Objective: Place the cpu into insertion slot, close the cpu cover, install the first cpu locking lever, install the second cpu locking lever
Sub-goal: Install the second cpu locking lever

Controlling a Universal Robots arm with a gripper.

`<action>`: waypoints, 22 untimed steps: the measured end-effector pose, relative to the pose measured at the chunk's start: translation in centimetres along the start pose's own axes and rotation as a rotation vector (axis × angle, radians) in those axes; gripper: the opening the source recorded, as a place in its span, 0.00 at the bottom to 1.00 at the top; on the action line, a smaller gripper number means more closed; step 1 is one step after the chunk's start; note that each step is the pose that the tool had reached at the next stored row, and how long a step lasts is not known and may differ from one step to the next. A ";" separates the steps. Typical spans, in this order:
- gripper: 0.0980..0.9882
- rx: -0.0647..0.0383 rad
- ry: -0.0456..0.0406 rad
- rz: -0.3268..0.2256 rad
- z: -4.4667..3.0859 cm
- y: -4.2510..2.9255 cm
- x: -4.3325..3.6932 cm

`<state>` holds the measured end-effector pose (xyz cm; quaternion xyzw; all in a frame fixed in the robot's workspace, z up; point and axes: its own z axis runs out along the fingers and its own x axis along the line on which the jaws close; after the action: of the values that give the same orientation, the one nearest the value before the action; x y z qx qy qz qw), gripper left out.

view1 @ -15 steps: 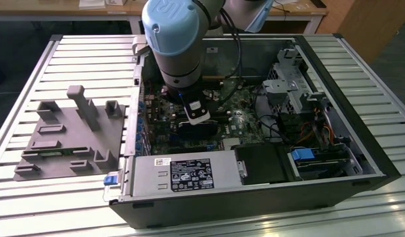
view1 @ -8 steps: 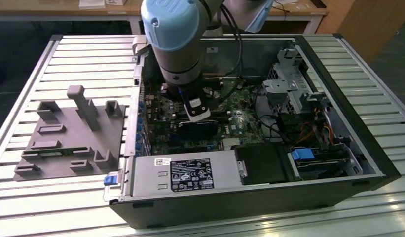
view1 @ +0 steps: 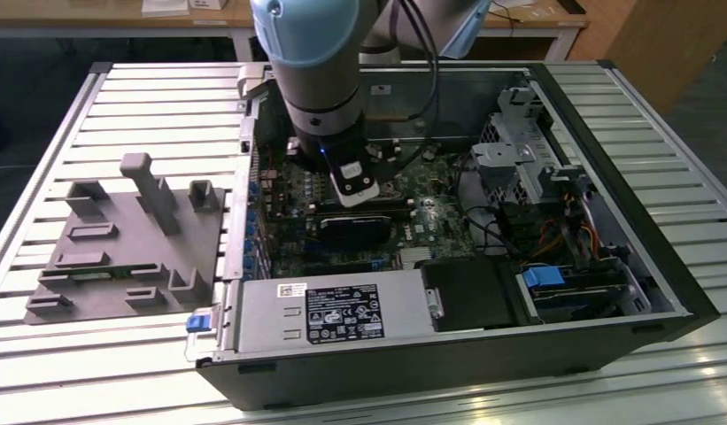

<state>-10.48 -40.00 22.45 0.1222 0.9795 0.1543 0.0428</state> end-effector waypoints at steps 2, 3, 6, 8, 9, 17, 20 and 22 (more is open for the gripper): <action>0.00 0.000 -0.0004 0.000 -0.53 0.17 -0.03; 0.00 0.001 -0.0006 0.000 -0.76 0.25 -0.04; 0.00 0.012 -0.0032 -0.001 -1.33 0.44 -0.06; 0.00 0.022 -0.0055 -0.003 -1.75 0.58 -0.08; 0.00 0.028 -0.0068 -0.003 -1.96 0.64 -0.09; 0.00 0.093 -0.0211 -0.006 -2.41 0.92 -0.58; 0.00 0.099 -0.0204 -0.004 -2.34 1.05 -1.11; 0.00 0.102 -0.0197 -0.003 -2.29 1.13 -1.48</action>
<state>-9.07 -40.00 25.05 0.1241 0.9858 0.1030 0.0464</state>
